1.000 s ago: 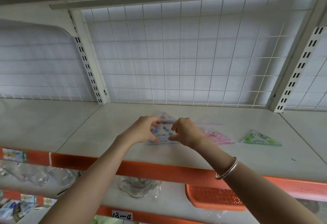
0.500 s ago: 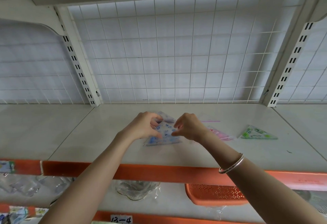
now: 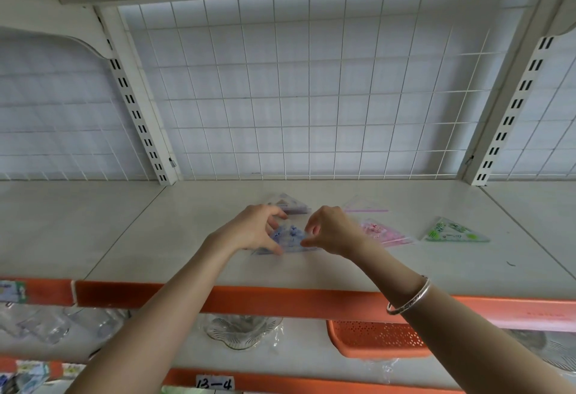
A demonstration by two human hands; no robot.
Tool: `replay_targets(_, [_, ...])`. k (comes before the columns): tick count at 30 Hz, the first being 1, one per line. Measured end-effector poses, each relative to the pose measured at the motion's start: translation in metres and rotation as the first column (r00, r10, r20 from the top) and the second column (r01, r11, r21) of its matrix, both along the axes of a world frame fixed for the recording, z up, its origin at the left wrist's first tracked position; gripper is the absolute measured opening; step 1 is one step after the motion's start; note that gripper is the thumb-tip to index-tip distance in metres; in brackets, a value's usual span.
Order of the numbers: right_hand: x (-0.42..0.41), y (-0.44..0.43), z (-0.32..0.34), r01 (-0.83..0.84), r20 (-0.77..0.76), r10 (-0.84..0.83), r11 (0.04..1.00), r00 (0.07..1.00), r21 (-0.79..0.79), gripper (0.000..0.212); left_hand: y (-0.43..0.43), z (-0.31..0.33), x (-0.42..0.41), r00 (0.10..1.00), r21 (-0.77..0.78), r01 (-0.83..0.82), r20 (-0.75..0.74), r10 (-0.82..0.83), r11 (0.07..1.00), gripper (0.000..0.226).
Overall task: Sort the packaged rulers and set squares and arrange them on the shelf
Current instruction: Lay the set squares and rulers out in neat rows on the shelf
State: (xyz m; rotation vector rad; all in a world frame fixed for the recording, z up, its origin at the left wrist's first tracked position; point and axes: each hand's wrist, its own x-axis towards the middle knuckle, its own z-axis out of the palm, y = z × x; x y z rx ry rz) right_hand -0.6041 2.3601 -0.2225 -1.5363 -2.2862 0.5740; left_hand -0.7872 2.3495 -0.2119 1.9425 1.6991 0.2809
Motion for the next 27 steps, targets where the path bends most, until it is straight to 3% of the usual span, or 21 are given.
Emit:
replay_targets(5, [-0.004, 0.001, 0.001, -0.023, 0.025, 0.024, 0.999, 0.999, -0.036, 0.036, -0.001, 0.000, 0.002, 0.998, -0.017, -0.049, -0.042, 0.048, 0.999, 0.086])
replay_targets(12, [-0.016, 0.004, -0.003, 0.048, 0.040, -0.044, 0.992, 0.998, -0.113, 0.032, 0.006, 0.001, 0.009, 0.979, -0.129, -0.148, -0.157, 0.127, 0.981, 0.057])
replay_targets(16, [-0.021, 0.001, 0.001, 0.081, 0.088, -0.068, 0.985, 0.994, -0.150, 0.027, 0.007, 0.000, 0.010, 0.972, -0.176, -0.123, -0.218, 0.083, 0.977, 0.058])
replay_targets(20, [-0.023, -0.002, 0.004, 0.069, 0.107, -0.052, 0.984, 0.993, -0.166, 0.048, 0.006, 0.002, 0.009, 0.971, -0.214, -0.114, -0.232, 0.063, 0.970, 0.058])
replay_targets(24, [-0.024, -0.006, 0.006, 0.085, 0.113, -0.066, 0.981, 0.991, -0.174, 0.051, 0.002, 0.005, 0.013, 0.967, -0.196, -0.112, -0.247, 0.062, 0.974, 0.046])
replay_targets(27, [-0.027, -0.008, 0.003, 0.115, 0.103, -0.098, 0.977, 0.990, -0.179, 0.046, 0.000, 0.006, 0.017, 0.958, -0.144, -0.139, -0.272, 0.096, 0.980, 0.052])
